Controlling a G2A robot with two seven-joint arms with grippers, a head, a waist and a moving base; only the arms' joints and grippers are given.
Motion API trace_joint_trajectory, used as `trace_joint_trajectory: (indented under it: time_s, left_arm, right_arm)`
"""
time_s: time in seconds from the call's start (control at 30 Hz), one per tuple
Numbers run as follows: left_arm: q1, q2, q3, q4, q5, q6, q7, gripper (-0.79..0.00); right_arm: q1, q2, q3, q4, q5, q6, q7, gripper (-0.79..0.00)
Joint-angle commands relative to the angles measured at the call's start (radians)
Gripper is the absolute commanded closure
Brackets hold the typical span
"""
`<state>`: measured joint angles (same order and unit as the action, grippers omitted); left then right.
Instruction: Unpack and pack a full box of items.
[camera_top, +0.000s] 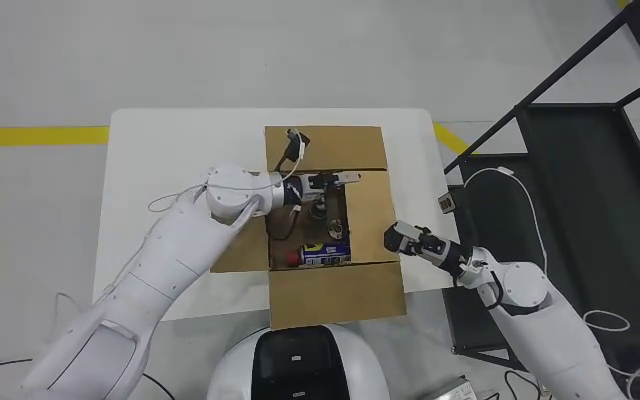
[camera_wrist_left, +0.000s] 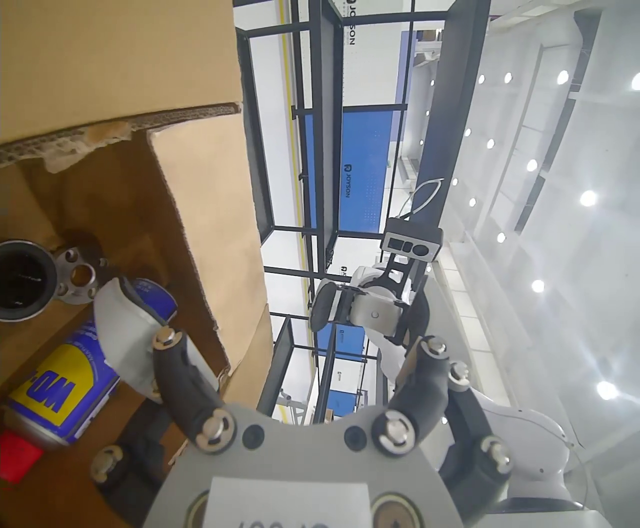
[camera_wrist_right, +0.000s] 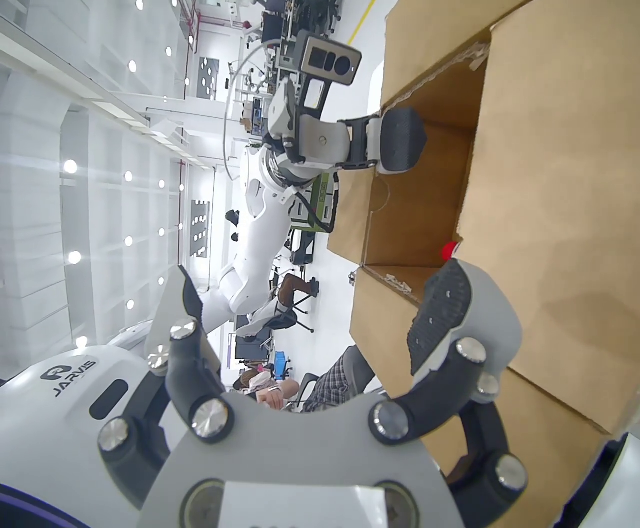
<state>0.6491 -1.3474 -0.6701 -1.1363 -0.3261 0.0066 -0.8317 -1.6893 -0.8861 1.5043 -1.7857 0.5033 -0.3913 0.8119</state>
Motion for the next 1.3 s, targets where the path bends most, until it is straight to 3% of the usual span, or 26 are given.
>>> trace_joint_trajectory:
  time_s: [0.0, 0.27, 0.43, 0.57, 0.77, 0.93, 1.27]
  left_arm:
    - [-0.012, -0.019, 0.029, 0.029, -0.001, -0.002, 0.018, -0.785]
    - [-0.073, -0.119, 0.119, 0.254, -0.062, -0.097, 0.096, -0.785]
    - [-0.109, -0.174, 0.149, 0.371, -0.084, -0.140, 0.097, -0.785]
    - [-0.128, -0.205, 0.151, 0.430, -0.109, -0.229, 0.059, -0.785]
    - [-0.130, -0.225, 0.120, 0.449, -0.180, -0.363, -0.047, -0.785]
    - [-0.142, -0.242, 0.114, 0.432, -0.203, -0.349, -0.113, -0.785]
    - [-0.157, -0.290, 0.130, 0.445, -0.191, -0.344, -0.117, -0.785]
  right_arm:
    - [-0.006, 0.000, 0.006, -0.001, -0.004, 0.007, 0.007, -0.785]
    - [-0.057, 0.000, 0.033, -0.034, -0.039, 0.029, 0.007, -0.785]
    - [-0.061, -0.002, 0.029, -0.050, -0.054, 0.050, 0.001, -0.785]
    - [-0.043, -0.007, -0.003, -0.058, -0.082, 0.085, -0.013, -0.785]
    - [-0.008, -0.015, -0.057, -0.071, -0.135, 0.138, -0.046, -0.785]
    - [-0.001, -0.017, -0.090, -0.100, -0.180, 0.154, 0.002, -0.785]
    - [-0.066, -0.007, -0.064, -0.154, -0.231, 0.134, 0.100, -0.785]
